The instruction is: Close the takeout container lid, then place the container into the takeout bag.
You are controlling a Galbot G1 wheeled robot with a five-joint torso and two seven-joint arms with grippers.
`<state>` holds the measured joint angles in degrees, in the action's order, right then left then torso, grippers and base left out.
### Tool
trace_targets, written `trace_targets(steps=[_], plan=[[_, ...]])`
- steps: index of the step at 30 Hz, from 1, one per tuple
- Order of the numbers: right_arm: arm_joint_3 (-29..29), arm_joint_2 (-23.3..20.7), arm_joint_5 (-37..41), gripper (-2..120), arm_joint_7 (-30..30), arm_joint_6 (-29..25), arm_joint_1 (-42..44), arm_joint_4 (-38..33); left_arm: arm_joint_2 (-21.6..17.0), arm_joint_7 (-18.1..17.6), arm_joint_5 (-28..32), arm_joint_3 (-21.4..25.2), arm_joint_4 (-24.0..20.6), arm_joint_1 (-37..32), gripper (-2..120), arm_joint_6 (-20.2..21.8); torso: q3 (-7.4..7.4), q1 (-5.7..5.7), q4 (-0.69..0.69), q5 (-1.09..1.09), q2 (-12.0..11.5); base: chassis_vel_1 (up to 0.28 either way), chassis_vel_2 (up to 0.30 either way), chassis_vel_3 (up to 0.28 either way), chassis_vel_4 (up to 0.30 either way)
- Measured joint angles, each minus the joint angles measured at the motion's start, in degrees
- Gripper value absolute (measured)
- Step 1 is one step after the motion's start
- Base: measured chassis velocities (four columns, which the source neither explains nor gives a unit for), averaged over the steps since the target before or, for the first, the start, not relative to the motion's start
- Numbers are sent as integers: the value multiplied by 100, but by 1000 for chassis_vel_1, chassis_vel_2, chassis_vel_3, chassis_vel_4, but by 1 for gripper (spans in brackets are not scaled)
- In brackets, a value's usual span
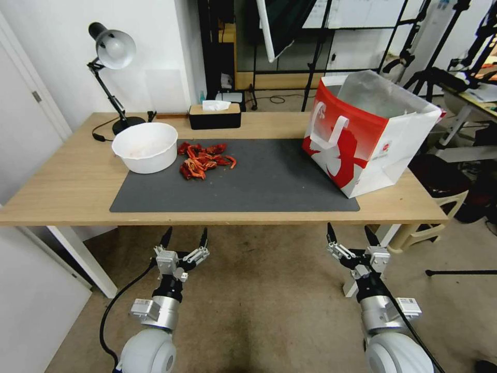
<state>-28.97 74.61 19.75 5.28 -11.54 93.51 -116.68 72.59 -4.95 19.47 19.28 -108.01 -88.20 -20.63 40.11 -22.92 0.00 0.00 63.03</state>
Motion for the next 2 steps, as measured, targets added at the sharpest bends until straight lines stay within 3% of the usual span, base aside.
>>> trace_targets(steps=[2], plan=[[0, 0, 0, 100, 0, 0, 0, 0, 0, -1, 0, 0, 0, 0, 100, 0, 0, 0, 0, 0, 0, 0, 0, 0, 0]])
